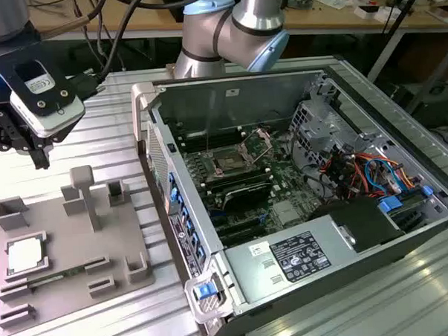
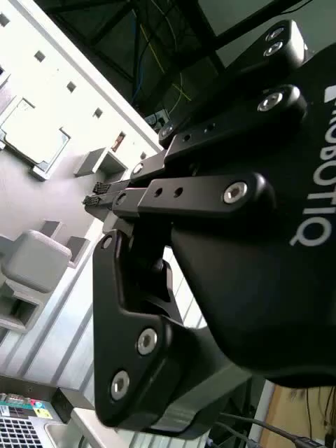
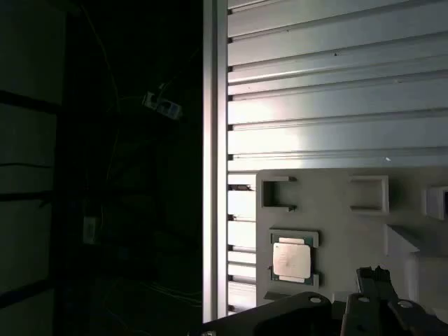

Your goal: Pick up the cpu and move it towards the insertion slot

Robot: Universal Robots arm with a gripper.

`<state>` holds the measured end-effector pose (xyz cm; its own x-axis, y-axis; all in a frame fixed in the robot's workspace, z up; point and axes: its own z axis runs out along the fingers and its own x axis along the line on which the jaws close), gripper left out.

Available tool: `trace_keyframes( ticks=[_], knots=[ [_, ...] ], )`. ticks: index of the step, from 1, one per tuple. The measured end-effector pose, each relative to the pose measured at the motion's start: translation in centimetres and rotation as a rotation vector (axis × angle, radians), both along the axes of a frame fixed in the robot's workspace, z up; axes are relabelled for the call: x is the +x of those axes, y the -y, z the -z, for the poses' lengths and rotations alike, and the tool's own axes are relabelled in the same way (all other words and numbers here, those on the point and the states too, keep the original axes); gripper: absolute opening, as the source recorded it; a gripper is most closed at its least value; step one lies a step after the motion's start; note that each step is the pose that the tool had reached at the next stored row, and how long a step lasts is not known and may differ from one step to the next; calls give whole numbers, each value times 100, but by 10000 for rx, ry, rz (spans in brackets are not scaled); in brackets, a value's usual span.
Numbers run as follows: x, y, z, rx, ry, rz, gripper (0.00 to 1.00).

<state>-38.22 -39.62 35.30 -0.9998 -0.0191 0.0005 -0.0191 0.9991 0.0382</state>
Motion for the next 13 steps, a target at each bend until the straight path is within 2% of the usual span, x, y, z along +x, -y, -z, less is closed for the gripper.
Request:
trace_keyframes(
  ticks=[13],
  knots=[
    [-44, 0, 3, 0, 0, 0, 11]
  ],
)
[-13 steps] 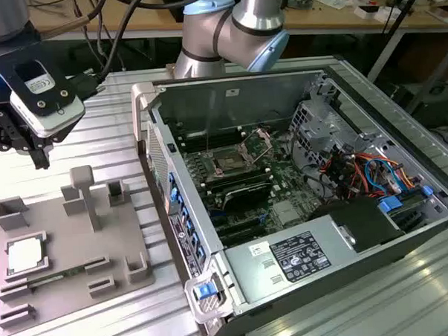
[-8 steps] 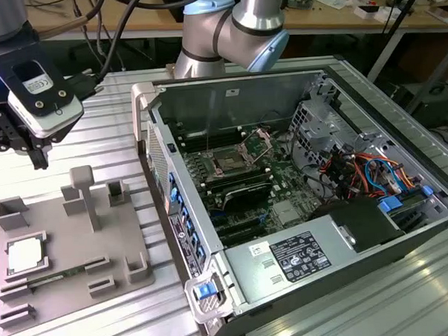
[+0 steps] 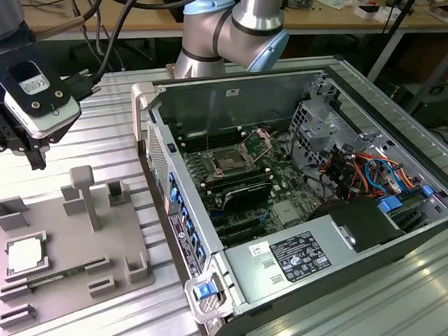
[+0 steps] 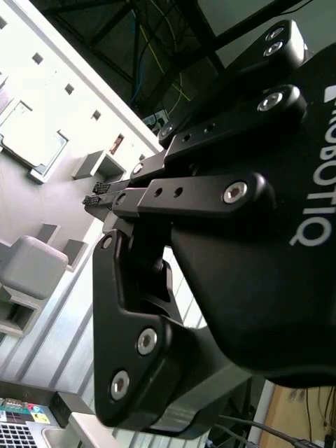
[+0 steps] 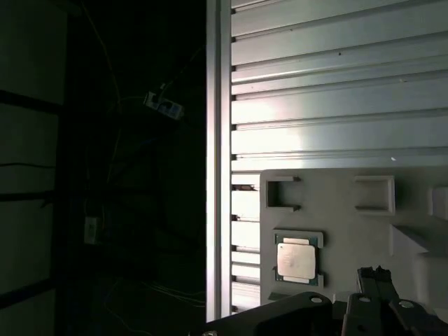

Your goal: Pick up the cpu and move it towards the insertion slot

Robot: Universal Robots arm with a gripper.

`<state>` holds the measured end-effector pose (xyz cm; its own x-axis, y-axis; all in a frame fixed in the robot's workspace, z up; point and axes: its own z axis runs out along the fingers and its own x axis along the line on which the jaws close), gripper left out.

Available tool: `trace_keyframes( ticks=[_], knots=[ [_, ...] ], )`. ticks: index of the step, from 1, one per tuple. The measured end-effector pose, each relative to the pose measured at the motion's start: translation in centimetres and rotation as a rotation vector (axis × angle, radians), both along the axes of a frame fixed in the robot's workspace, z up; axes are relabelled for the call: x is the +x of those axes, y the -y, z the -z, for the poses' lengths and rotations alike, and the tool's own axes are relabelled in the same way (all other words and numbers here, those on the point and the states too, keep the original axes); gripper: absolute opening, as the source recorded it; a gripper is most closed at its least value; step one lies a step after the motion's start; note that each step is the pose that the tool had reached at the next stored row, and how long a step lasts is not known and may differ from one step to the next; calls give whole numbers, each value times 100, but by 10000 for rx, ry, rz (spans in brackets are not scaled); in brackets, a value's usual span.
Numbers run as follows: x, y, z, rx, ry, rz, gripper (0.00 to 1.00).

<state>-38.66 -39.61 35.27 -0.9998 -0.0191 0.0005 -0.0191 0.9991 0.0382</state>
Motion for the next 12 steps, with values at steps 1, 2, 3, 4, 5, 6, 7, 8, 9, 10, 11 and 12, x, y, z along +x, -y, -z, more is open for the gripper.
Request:
trace_keyframes(
  ticks=[1, 2, 3, 4, 5, 6, 7, 8, 9, 10, 11, 12],
  knots=[
    [-1, 0, 0, 0, 0, 0, 11],
    [-3, 0, 0, 0, 0, 0, 11],
    [-4, 0, 1, 0, 0, 0, 11],
    [-6, 0, 1, 1, 0, 0, 11],
    [-8, 0, 1, 1, 1, 0, 11],
    [-10, 0, 2, 0, 1, 0, 11],
    [-12, 0, 2, 1, 1, 0, 11],
    [-16, 0, 3, 0, 0, 0, 11],
    [-20, 0, 3, 0, 0, 0, 11],
    [-23, 0, 4, 0, 0, 0, 11],
    [-24, 0, 5, 0, 1, 0, 11],
    [-26, 0, 6, 0, 0, 0, 11]
  ],
)
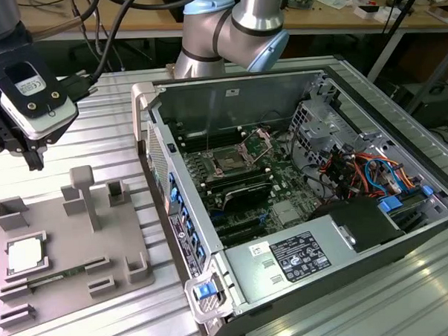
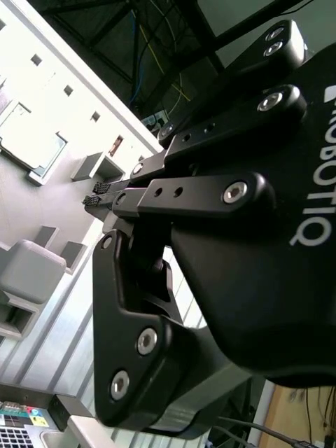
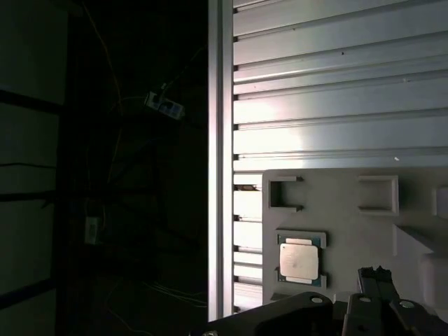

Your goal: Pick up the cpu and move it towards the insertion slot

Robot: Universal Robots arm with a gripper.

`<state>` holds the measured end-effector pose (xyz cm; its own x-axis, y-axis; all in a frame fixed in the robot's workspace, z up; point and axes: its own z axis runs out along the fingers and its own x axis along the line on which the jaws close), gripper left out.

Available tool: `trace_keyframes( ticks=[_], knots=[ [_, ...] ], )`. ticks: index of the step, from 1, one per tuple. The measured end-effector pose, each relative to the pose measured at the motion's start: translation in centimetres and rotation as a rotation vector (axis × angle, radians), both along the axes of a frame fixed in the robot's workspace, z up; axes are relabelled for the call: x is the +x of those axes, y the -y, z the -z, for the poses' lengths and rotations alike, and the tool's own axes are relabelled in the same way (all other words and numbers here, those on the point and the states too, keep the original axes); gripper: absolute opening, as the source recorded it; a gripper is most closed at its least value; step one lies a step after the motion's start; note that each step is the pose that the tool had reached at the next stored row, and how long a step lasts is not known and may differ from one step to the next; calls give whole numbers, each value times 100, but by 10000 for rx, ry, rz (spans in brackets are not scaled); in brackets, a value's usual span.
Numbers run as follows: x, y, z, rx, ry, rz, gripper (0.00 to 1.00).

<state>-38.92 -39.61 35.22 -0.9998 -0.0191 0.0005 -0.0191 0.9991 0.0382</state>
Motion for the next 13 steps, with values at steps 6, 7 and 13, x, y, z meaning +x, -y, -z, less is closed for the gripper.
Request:
trace_keyframes(
  ticks=[6, 7, 13],
  knots=[
    [-15, 0, 5, 0, 0, -1, 11],
    [-18, 0, 6, 0, 0, -1, 11],
    [-41, 0, 15, 0, 0, 0, 11]
  ],
)
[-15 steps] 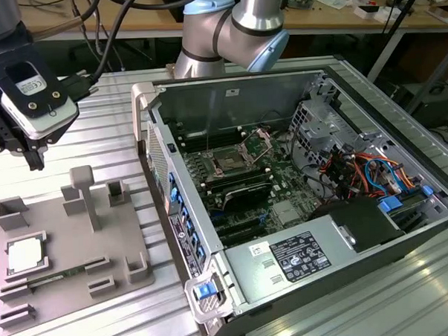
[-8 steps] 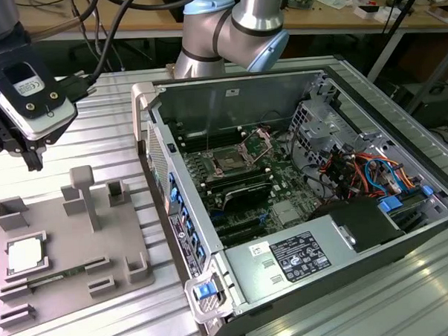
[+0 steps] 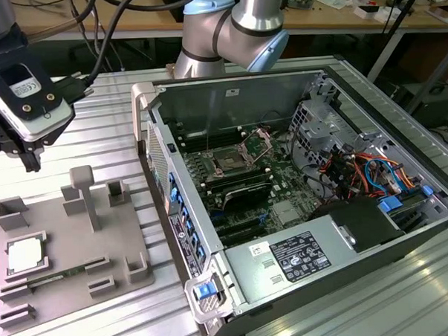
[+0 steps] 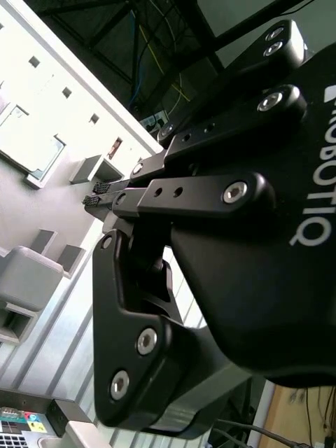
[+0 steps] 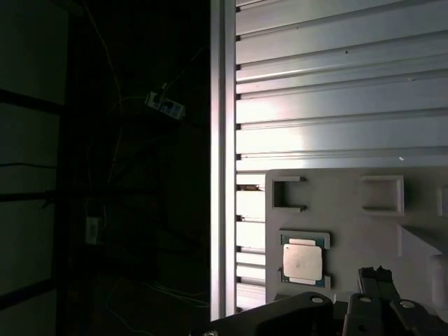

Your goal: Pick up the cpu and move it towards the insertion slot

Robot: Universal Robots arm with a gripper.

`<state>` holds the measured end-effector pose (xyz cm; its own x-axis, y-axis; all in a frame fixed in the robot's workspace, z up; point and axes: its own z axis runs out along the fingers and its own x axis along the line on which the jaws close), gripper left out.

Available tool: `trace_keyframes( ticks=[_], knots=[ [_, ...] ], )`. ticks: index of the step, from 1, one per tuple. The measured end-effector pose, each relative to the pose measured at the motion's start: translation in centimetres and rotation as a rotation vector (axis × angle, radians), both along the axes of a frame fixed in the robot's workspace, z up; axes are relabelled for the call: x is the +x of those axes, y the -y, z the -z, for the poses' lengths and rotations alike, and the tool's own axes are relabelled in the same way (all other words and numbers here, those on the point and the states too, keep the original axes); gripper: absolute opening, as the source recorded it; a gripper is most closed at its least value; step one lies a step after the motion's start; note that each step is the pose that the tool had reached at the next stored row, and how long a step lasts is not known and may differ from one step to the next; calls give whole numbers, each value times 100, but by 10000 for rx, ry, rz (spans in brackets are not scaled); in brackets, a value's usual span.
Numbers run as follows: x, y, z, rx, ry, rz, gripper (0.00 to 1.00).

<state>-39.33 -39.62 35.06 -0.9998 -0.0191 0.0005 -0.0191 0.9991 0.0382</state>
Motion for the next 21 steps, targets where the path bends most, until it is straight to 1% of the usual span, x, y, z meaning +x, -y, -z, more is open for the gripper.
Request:
trace_keyframes(
  ticks=[13, 18, 21],
  knots=[
    [-57, 0, 21, 0, 0, 0, 11],
    [-97, 1, 31, 0, -1, 0, 11],
    [-125, 9, 41, 0, 0, -2, 11]
  ],
)
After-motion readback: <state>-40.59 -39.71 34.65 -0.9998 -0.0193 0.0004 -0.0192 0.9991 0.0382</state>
